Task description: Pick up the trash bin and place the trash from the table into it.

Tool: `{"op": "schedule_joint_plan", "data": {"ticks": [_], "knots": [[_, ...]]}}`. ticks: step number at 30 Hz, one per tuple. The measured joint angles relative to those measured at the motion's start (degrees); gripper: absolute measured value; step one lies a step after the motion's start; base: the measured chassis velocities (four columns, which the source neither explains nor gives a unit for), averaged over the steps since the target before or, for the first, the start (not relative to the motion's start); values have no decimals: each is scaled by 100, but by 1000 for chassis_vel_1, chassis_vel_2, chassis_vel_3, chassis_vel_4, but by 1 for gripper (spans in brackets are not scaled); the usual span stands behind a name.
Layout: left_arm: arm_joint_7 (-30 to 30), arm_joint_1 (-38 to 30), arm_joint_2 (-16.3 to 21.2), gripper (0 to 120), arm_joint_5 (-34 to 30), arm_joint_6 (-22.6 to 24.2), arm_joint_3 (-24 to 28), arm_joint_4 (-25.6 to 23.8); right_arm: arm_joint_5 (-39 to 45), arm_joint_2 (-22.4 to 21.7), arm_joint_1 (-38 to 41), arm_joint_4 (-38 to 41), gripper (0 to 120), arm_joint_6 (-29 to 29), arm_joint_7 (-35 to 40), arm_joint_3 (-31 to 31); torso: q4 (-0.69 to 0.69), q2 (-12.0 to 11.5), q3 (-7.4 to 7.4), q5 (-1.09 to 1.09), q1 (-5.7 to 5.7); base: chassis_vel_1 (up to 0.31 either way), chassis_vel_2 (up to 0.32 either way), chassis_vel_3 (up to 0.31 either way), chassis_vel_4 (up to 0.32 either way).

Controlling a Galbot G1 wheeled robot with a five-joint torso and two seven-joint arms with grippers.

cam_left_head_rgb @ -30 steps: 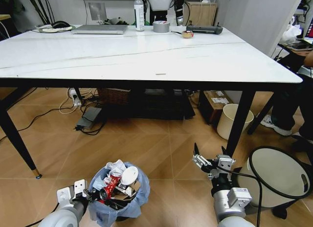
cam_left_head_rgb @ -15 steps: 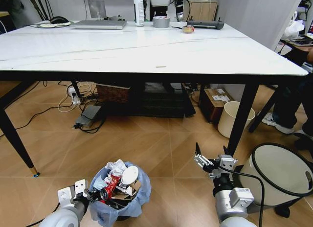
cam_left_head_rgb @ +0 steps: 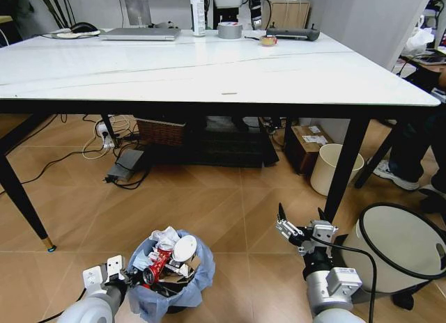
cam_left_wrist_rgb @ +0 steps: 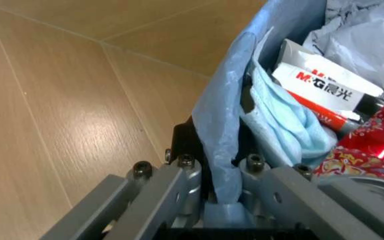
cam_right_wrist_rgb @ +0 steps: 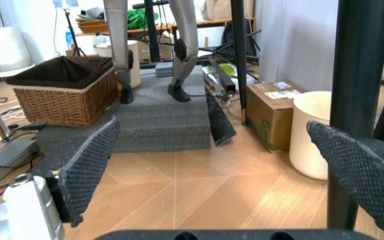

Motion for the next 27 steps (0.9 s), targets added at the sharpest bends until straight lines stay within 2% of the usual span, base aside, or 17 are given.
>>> {"op": "schedule_joint_plan", "data": {"ticks": [11, 27], "knots": [[154, -95, 17, 2, 148, -126, -24, 246, 0, -11, 6, -9, 100, 1, 0, -3, 0, 18, 15, 0, 4, 0, 0, 0, 0], [1002, -153, 7, 2, 540, -510, -181, 791, 16, -21, -2, -13, 100, 1, -2, 18, 0, 35, 28, 0, 6, 0, 0, 0, 0]]}}
